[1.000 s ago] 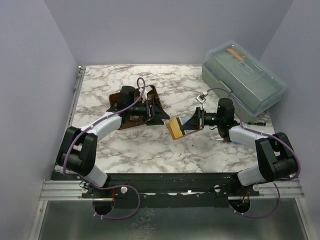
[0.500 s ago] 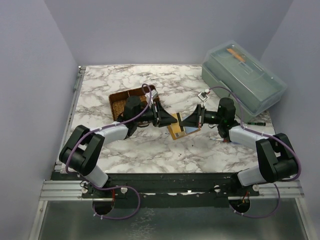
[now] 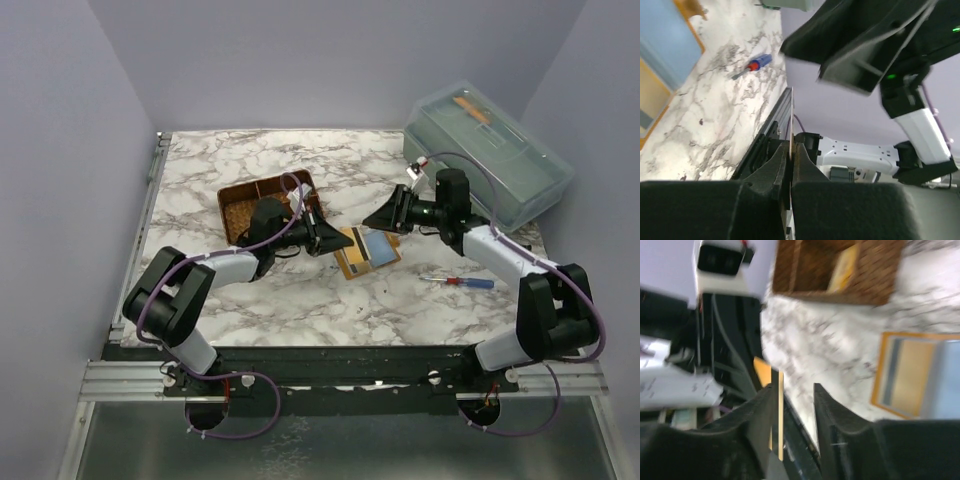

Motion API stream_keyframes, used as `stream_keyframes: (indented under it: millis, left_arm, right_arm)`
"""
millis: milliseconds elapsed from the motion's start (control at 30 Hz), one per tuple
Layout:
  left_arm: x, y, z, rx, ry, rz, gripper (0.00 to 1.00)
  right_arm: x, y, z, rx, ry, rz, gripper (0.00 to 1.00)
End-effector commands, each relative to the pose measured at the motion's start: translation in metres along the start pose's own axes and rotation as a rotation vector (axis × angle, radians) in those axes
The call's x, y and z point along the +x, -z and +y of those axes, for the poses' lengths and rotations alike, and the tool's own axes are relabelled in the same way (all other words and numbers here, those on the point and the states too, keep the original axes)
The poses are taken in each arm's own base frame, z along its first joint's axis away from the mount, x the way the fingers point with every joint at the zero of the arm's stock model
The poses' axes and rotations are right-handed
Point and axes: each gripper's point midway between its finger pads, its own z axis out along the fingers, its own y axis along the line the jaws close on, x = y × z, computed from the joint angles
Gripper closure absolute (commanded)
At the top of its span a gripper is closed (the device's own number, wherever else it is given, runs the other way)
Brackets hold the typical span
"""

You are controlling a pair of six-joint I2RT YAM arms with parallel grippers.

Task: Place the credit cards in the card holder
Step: Insert the credit card into the card holder.

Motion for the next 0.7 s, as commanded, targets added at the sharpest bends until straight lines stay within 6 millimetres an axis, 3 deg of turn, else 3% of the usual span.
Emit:
stream_keyframes:
  millis: [0,300,467,667]
  left_arm:
    - [-0.004,-0.007,0.044,-0.141,0.062,-0.056,1.00]
    - [-0.006,-0.031,0.082,-0.330,0.081,-0.075,1.00]
    - [-0.004,-0.039,0.103,-0.446,0.070,-0.041,1.00]
    - [-0.008,-0.045,0.124,-0.534,0.037,-0.036,1.00]
  right_arm:
    - [0.012,0.011,-0.074,0.381,-0.052,0.083,0.50]
    - [0.013,0.018,-0.137,0.650,-0.044,0.116,0.46]
    - [0.034,0.021,-0.164,0.727,-0.084,0.160,0.46]
    - [0.055,0.026,-0.179,0.770,-0.150,0.162,0.53]
